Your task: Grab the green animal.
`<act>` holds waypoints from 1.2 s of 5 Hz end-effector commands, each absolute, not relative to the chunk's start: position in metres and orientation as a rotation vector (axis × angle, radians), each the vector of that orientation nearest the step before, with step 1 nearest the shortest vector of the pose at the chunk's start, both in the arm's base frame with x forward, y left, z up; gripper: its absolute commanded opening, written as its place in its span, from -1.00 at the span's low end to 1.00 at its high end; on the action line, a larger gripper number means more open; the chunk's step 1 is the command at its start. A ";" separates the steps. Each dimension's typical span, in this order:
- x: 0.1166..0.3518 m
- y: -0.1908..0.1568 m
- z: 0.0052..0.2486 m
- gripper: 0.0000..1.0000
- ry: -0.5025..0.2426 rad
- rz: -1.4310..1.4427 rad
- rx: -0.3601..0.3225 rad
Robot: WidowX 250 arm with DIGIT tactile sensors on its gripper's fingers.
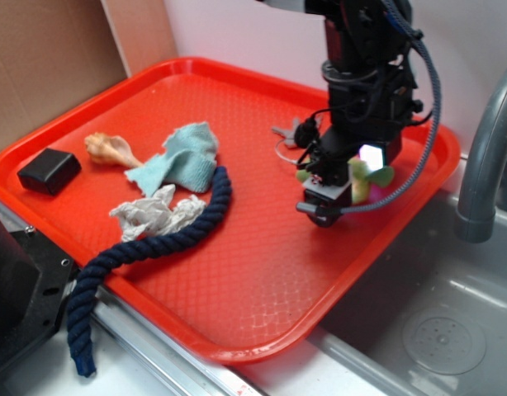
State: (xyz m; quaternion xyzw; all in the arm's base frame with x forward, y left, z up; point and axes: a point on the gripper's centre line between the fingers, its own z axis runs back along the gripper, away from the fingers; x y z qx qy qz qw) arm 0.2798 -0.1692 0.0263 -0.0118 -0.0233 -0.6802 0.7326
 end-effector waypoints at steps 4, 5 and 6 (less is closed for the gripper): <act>0.228 -0.077 0.150 -1.00 -0.061 -0.697 0.054; 0.207 -0.067 0.166 -1.00 -0.084 -0.446 0.068; 0.195 -0.071 0.178 -1.00 -0.083 -0.197 0.105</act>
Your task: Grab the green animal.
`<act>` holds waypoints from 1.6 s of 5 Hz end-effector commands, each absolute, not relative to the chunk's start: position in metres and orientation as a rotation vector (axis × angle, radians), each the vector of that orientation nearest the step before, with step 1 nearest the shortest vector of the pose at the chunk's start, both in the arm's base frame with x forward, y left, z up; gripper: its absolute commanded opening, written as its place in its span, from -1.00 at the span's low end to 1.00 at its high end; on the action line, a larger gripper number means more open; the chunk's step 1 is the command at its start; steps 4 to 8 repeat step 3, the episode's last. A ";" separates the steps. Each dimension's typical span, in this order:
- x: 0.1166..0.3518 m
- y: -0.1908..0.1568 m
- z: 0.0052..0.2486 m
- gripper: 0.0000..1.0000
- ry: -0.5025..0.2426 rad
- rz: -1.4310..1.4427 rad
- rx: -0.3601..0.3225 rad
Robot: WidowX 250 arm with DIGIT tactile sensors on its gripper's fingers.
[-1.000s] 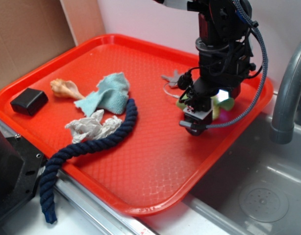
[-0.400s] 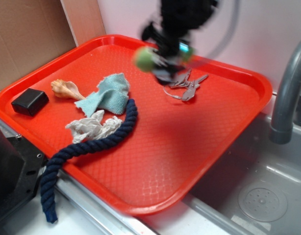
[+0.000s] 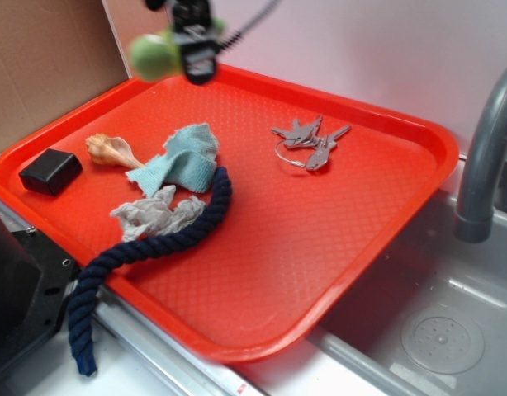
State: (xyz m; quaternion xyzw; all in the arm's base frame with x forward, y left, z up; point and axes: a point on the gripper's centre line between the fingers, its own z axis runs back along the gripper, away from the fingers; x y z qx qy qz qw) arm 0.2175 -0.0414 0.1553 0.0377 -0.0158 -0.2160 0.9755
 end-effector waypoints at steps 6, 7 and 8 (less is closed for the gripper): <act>0.177 -0.070 0.201 -1.00 -0.201 0.072 0.078; 0.177 -0.070 0.201 -1.00 -0.201 0.072 0.078; 0.177 -0.070 0.201 -1.00 -0.201 0.072 0.078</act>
